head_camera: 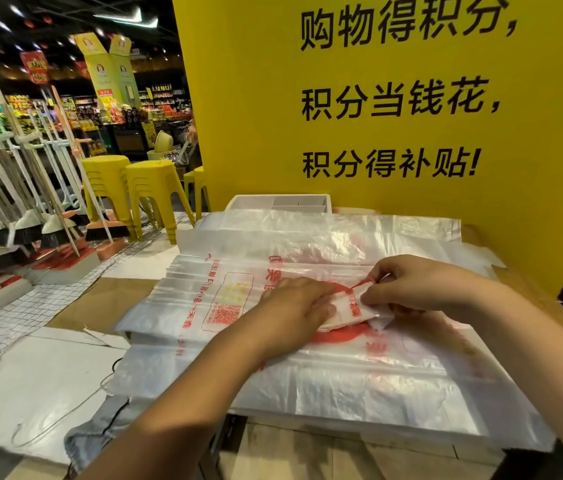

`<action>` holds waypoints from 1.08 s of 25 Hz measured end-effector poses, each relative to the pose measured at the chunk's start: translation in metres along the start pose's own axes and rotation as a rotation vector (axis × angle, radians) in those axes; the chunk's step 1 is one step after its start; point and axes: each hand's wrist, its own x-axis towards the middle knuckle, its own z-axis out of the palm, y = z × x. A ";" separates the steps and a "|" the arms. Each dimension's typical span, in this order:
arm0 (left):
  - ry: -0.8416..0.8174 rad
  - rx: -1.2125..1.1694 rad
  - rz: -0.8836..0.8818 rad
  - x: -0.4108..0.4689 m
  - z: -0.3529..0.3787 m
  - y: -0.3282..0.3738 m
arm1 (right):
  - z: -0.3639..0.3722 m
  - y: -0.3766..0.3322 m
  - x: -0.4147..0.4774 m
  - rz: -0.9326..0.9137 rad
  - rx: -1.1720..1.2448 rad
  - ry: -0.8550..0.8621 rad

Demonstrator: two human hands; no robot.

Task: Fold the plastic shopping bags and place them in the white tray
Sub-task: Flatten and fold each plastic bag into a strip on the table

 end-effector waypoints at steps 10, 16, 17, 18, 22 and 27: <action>-0.045 0.378 0.026 0.019 -0.016 0.001 | -0.088 0.004 0.054 -0.058 0.433 0.448; -0.135 0.317 0.010 0.031 -0.004 0.001 | -0.108 -0.010 0.179 0.040 0.248 0.481; -0.131 0.332 0.011 0.032 0.000 -0.002 | -0.107 -0.005 0.198 0.078 0.170 0.486; -0.121 0.341 0.004 0.034 0.001 -0.002 | -0.105 0.000 0.213 0.124 0.084 0.481; -0.143 0.352 -0.008 0.046 0.010 -0.007 | -0.098 0.014 0.248 0.288 -0.145 0.388; -0.080 0.432 -0.002 0.046 0.032 -0.026 | -0.095 0.019 0.256 0.253 -0.199 0.397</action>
